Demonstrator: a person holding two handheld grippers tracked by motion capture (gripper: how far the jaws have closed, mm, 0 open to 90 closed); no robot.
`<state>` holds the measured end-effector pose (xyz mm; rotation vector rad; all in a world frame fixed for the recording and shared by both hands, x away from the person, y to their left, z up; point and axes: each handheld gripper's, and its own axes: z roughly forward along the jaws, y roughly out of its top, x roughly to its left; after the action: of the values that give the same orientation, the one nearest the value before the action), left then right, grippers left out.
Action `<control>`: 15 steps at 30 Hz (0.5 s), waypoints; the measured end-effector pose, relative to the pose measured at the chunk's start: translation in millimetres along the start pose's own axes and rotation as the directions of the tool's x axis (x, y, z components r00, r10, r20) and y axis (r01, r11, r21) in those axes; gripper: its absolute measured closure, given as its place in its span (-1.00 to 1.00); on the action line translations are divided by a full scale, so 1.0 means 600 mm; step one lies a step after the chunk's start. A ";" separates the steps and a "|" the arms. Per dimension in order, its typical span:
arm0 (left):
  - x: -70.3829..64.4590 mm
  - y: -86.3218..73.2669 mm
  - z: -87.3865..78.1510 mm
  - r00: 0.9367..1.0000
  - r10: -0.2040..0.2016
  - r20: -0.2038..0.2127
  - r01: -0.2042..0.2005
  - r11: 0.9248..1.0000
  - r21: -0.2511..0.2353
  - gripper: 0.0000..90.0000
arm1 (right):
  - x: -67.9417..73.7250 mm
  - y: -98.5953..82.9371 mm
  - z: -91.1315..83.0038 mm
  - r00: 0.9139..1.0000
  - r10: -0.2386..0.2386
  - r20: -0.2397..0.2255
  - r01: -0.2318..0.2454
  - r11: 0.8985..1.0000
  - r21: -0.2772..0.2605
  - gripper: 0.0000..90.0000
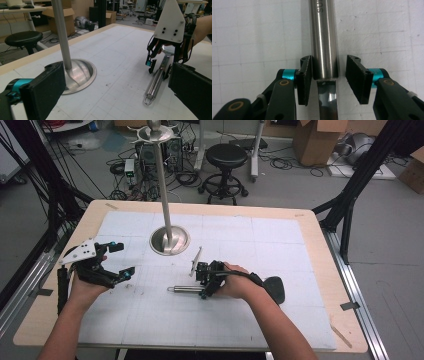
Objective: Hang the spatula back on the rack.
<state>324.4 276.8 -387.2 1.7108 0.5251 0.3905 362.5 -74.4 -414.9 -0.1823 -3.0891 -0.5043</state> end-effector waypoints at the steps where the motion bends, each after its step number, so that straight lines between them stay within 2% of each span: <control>1: 0.000 0.000 0.000 1.000 0.002 -0.001 -0.002 1.000 0.001 -0.96 | -0.001 0.001 0.000 1.000 0.004 -0.002 -0.004 1.000 0.001 0.28; 4: -0.001 0.000 0.000 1.000 0.002 0.000 -0.002 1.000 0.001 -0.96 | -0.002 0.000 0.000 1.000 0.010 0.000 -0.010 1.000 0.000 0.35; 7: -0.001 0.000 0.000 1.000 0.001 0.003 -0.001 1.000 0.000 -0.96 | -0.001 -0.001 -0.001 1.000 0.012 0.019 -0.012 1.000 -0.011 0.52; 15: -0.001 0.001 0.000 1.000 0.004 0.005 -0.004 1.000 0.001 -0.96 | 0.006 0.001 -0.003 0.999 -0.014 0.048 0.014 1.000 -0.005 0.53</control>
<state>324.2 276.4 -386.9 1.7135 0.5188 0.3890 358.9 -73.8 -413.1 -0.1748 -3.1380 -0.5155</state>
